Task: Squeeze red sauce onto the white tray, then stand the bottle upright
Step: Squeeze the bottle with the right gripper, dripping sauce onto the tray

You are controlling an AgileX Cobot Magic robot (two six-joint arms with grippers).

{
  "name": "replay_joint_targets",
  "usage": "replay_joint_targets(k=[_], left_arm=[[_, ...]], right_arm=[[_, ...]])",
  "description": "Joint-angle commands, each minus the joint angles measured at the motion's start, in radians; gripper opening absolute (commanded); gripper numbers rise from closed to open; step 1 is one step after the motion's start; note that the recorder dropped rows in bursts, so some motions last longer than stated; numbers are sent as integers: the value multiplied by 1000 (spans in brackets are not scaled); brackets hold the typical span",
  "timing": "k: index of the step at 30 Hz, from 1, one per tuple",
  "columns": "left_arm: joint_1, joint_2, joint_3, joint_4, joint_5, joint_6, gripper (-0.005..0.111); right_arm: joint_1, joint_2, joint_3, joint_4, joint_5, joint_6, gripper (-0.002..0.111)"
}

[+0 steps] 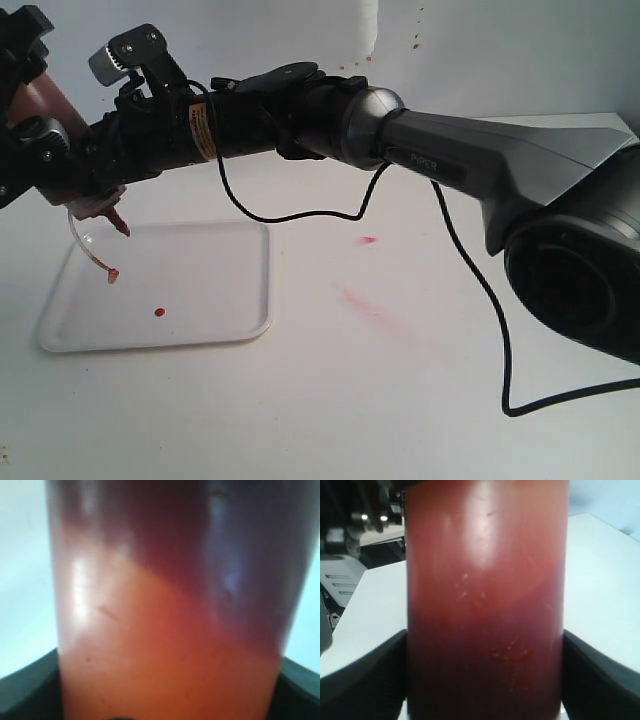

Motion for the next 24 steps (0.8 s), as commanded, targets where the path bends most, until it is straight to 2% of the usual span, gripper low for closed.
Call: replay_joint_targets(k=[1, 4, 5, 7, 8, 9, 11, 12, 24], left_arm=[[-1, -6, -13, 1, -2, -11, 0], [-1, -6, -13, 1, -2, -11, 0], [-1, -6, -13, 1, -2, -11, 0], [-1, -6, -13, 1, -2, -11, 0], [-1, -6, -13, 1, -2, -11, 0], [-1, -6, -13, 1, -2, -11, 0], [-1, -6, -13, 1, -2, -11, 0], [-1, -6, -13, 1, -2, -11, 0], [-1, -6, -13, 1, -2, -11, 0]], right_arm=[[6, -13, -10, 58, -14, -1, 0], [6, -13, -10, 58, -14, -1, 0], [6, -13, -10, 51, -14, -1, 4], [6, -13, -10, -4, -14, -1, 25], [6, -13, -10, -43, -14, -1, 47], [6, -13, -10, -69, -18, -1, 63], [6, -13, -10, -87, -18, -1, 93], [6, -13, -10, -91, -18, -1, 105], [6, -13, -10, -93, -35, -4, 105]])
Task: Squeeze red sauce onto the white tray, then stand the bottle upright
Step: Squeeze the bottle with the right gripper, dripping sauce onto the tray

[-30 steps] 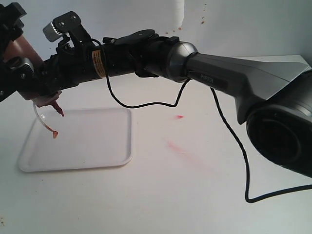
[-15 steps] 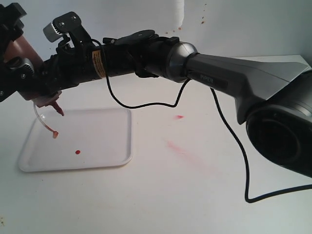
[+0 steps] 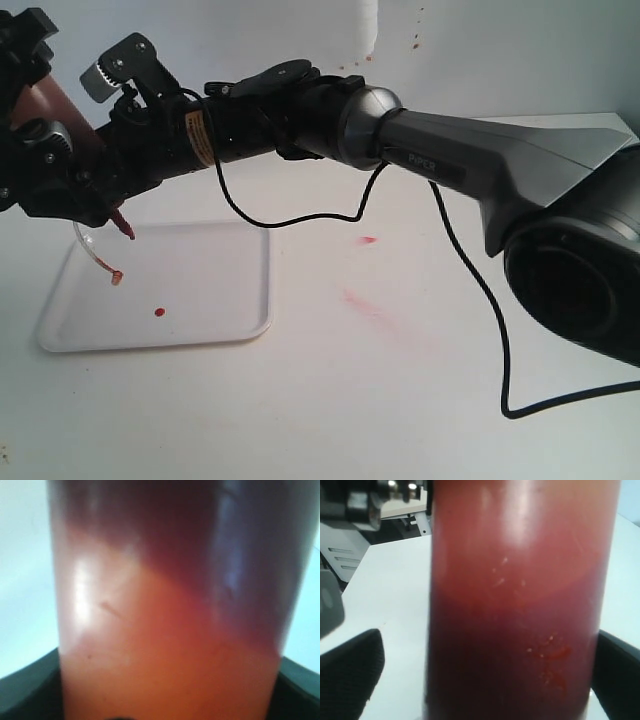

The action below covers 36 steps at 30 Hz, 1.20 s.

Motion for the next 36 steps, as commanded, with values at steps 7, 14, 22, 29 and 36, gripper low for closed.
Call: replay_joint_targets(k=[7, 14, 22, 29, 36], left_arm=[[-1, -6, -13, 1, 9, -11, 0], [-1, -6, -13, 1, 9, -11, 0], [-1, -6, -13, 1, 9, -11, 0], [-1, -6, -13, 1, 9, -11, 0], [-1, -6, -13, 1, 9, -9, 0]], right_arm=[[2, -13, -8, -1, -4, -6, 105], [2, -18, -8, 51, -1, -22, 105], [2, -18, -8, 92, -1, -41, 105], [2, -18, -8, 131, -1, -55, 105], [2, -18, -8, 131, -1, -55, 96]])
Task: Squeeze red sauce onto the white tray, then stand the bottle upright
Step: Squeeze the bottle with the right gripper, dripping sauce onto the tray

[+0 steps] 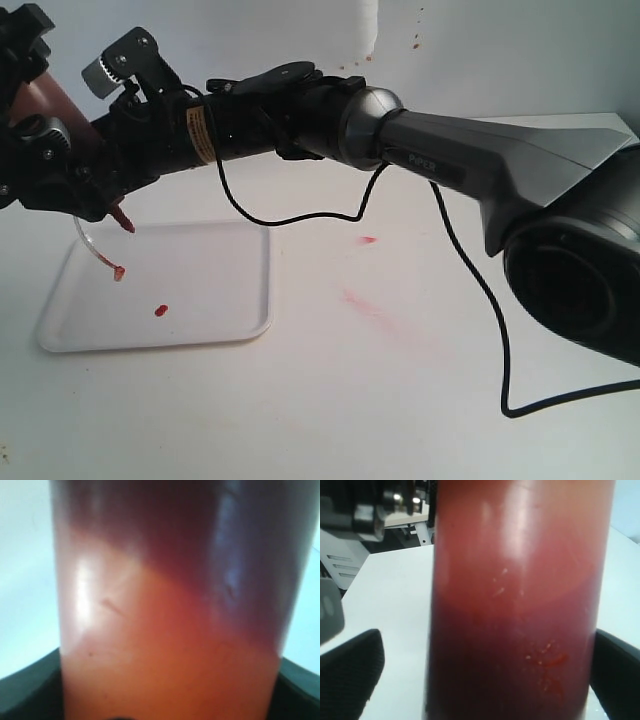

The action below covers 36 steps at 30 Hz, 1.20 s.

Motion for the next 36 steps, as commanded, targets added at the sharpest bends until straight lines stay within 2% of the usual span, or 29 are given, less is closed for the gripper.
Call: replay_joint_targets(k=[1, 2, 4, 9, 10, 36], left_arm=[[-1, -6, -11, 3, 8, -4, 0], [-1, -6, -11, 3, 8, -4, 0], [-1, -6, -11, 3, 8, -4, 0], [-1, -6, -11, 3, 8, -4, 0], [-1, -6, -11, 3, 8, -6, 0], [-1, -6, -11, 3, 8, -6, 0]], right_arm=[[2, -18, -8, 70, -1, 7, 91], [2, -18, -8, 70, -1, 7, 86], [2, -18, -8, 66, -1, 7, 69], [2, -27, -8, 10, -9, -11, 4], [2, -31, -8, 6, -9, -15, 0], [0, -44, -8, -11, -5, -8, 0]])
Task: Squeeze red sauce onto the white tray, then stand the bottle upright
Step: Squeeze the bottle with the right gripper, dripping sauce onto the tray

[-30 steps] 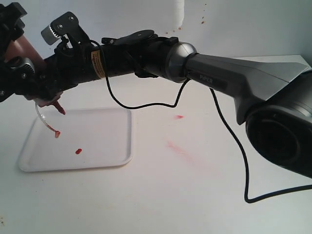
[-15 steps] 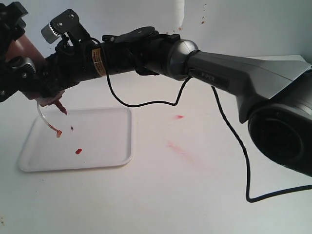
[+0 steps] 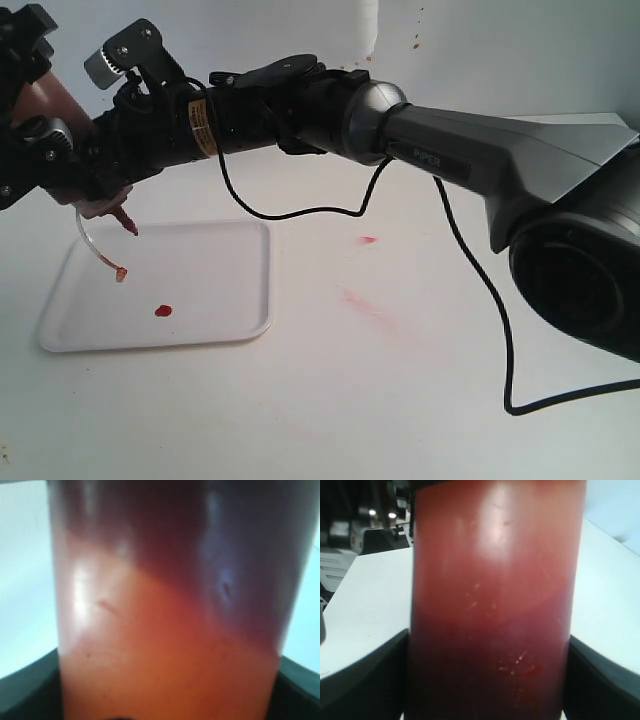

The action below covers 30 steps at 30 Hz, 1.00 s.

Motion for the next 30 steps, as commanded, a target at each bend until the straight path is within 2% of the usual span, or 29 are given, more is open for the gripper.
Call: replay_joint_targets(k=[1, 11, 13, 15, 17, 19, 21, 22, 26, 28, 29, 30], left_arm=[[-1, -6, -11, 3, 11, -6, 0], [-1, -6, -11, 3, 6, -3, 0], [-1, -6, -11, 3, 6, -3, 0], [-1, -6, -11, 3, 6, -3, 0], [-1, -6, -11, 3, 6, -3, 0], [-1, -6, -11, 3, 6, -3, 0], [-1, -6, -11, 3, 6, -3, 0], [-1, -6, -11, 3, 6, -3, 0], [-1, -6, -11, 3, 6, -3, 0], [-1, -6, -11, 3, 6, -5, 0], [-1, -6, -11, 3, 6, -5, 0], [-1, -6, -11, 3, 6, -5, 0]], right_arm=[[1, -34, -8, 5, -37, -18, 0], [1, -34, -8, 5, -24, -22, 0], [1, -34, -8, 4, -17, -17, 7], [1, -34, -8, 4, -17, -17, 22], [1, -34, -8, 8, -16, -17, 45], [1, -34, -8, 8, -16, 7, 77], [3, -34, -8, 19, -14, 23, 102], [3, -34, -8, 26, -14, 33, 105], [3, -34, -8, 52, -14, 49, 100], [3, -34, -8, 52, -14, 49, 83], [3, -34, -8, 52, -17, 49, 59], [3, -34, -8, 52, -27, 49, 43]])
